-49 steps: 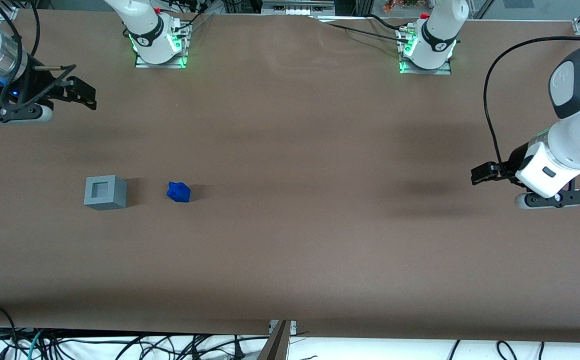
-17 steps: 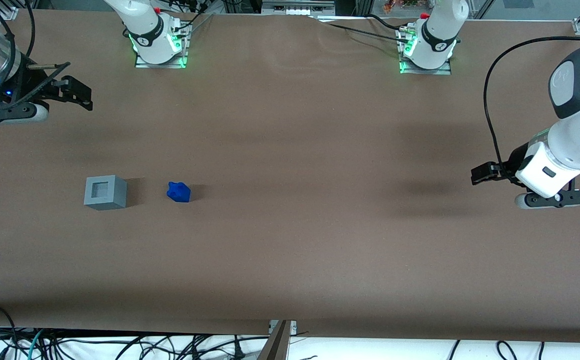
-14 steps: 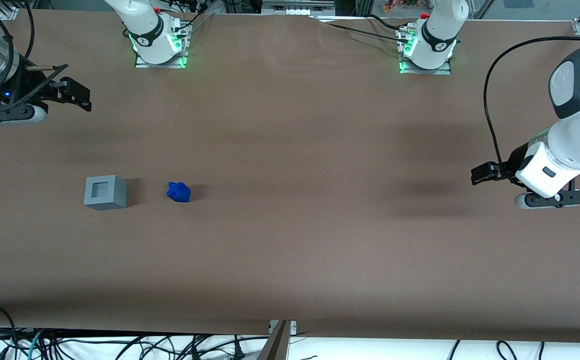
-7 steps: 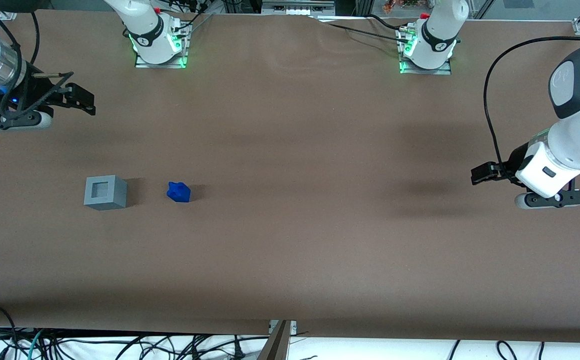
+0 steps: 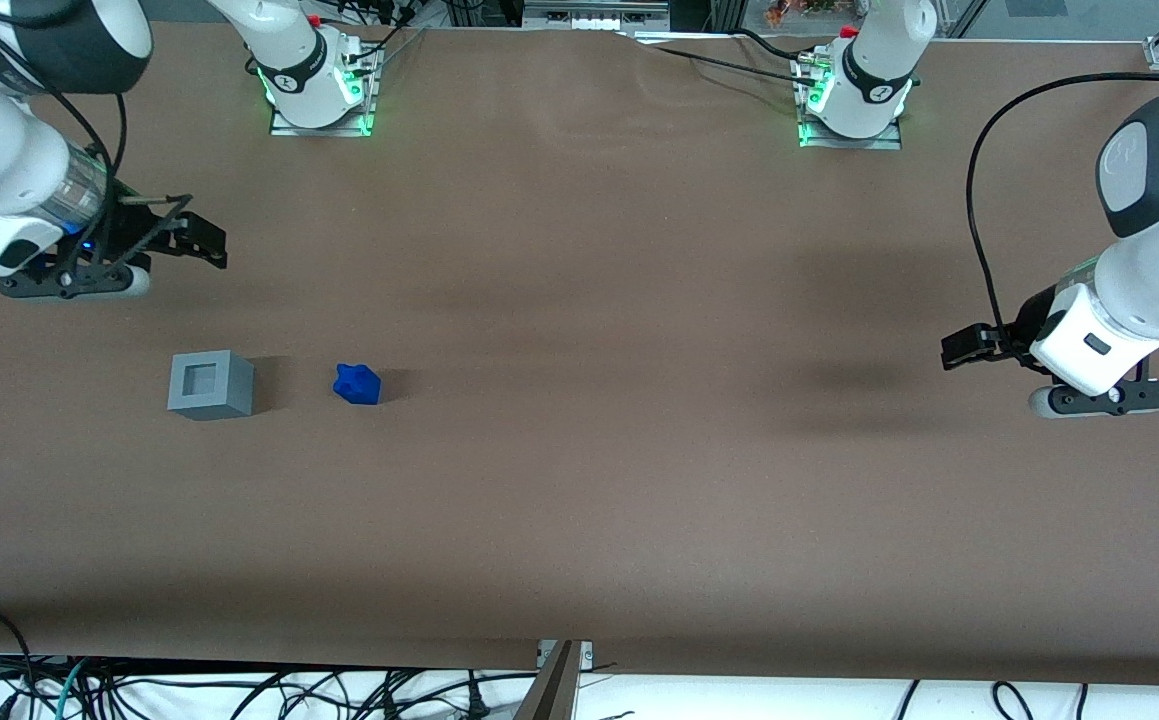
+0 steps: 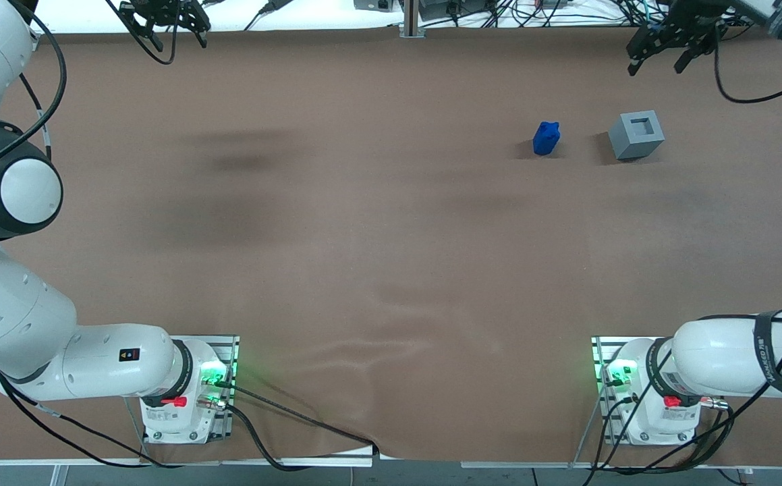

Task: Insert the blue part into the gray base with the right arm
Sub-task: 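Move the open right gripper over the blue block and lower it, then close the right gripper on the blue block and lift it, then carry the blue block over the gray base's square hole, then lower the blue block into the gray base's hole with the right gripper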

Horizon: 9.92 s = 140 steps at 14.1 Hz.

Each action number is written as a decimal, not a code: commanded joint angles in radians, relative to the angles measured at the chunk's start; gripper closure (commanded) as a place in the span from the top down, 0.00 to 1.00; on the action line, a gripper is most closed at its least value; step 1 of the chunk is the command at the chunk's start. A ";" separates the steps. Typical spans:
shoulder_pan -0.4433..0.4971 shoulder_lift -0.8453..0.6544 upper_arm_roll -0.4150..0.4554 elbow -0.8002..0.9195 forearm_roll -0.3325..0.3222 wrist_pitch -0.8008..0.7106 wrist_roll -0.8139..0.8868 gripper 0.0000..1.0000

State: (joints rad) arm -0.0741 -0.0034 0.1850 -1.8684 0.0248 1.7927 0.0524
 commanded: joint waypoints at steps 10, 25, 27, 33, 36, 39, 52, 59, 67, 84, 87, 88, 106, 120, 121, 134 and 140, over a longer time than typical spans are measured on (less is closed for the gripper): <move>0.023 0.138 0.108 -0.153 0.024 0.333 0.202 0.99; 0.048 0.356 0.100 -0.147 -0.103 0.609 0.260 0.99; 0.048 0.384 0.100 -0.147 -0.126 0.640 0.291 0.99; 0.053 0.434 0.100 -0.138 -0.129 0.686 0.293 0.99; 0.051 0.459 0.099 -0.138 -0.149 0.705 0.294 0.99; 0.053 0.491 0.091 -0.124 -0.164 0.721 0.293 0.99; 0.060 0.537 0.090 -0.104 -0.178 0.732 0.296 0.90; 0.060 0.545 0.088 -0.106 -0.184 0.734 0.294 0.06; 0.056 0.504 0.082 -0.080 -0.192 0.640 0.270 0.00; 0.046 0.402 -0.166 0.127 -0.146 0.223 -0.261 0.00; 0.045 0.404 -0.208 0.121 -0.102 0.224 -0.339 0.00; 0.045 0.404 -0.214 0.120 -0.102 0.229 -0.342 0.00; 0.043 0.327 -0.257 -0.103 -0.066 0.465 -0.315 0.00; 0.043 0.342 -0.257 -0.120 -0.066 0.511 -0.315 0.00; 0.043 0.345 -0.257 -0.118 -0.066 0.517 -0.315 0.00; 0.045 0.361 -0.251 -0.120 -0.063 0.539 -0.284 0.00; 0.045 0.364 -0.249 -0.120 -0.063 0.540 -0.284 0.01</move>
State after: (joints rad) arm -0.0283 0.3712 -0.0682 -1.9733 -0.0508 2.3186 -0.2385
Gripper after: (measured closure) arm 0.493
